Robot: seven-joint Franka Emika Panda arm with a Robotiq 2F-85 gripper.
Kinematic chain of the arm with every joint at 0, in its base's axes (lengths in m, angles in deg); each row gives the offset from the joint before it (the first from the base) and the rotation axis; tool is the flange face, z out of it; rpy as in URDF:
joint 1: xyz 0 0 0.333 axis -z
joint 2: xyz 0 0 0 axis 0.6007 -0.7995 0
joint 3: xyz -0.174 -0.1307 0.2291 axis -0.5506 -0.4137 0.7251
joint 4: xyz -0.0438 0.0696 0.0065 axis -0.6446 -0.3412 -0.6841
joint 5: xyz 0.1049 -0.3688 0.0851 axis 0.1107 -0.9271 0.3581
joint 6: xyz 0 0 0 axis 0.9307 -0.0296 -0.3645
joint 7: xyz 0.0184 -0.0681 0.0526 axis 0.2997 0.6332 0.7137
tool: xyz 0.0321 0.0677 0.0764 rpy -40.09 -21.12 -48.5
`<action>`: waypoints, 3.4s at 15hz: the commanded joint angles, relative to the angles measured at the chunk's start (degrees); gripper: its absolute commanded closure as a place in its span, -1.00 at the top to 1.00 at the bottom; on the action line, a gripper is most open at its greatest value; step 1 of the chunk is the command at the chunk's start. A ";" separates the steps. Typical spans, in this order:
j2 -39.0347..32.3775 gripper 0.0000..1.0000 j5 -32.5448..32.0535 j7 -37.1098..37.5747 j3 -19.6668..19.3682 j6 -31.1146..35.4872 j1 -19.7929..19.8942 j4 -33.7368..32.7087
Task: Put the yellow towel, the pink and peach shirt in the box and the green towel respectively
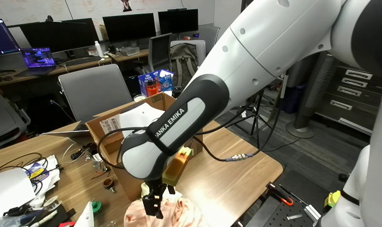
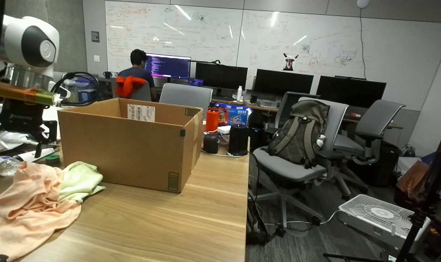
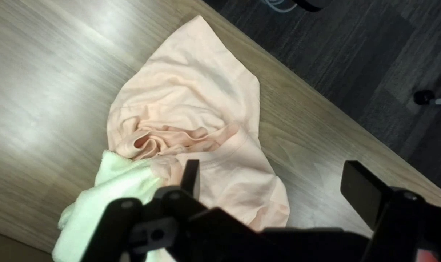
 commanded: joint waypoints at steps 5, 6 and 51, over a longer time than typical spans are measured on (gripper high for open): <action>-6.39 1.00 0.88 -3.31 2.04 3.27 -1.84 -0.60; -7.33 1.00 0.67 -3.42 2.17 3.37 -2.08 -0.70; -5.88 -0.97 -12.49 14.04 -10.83 16.46 -3.35 -3.21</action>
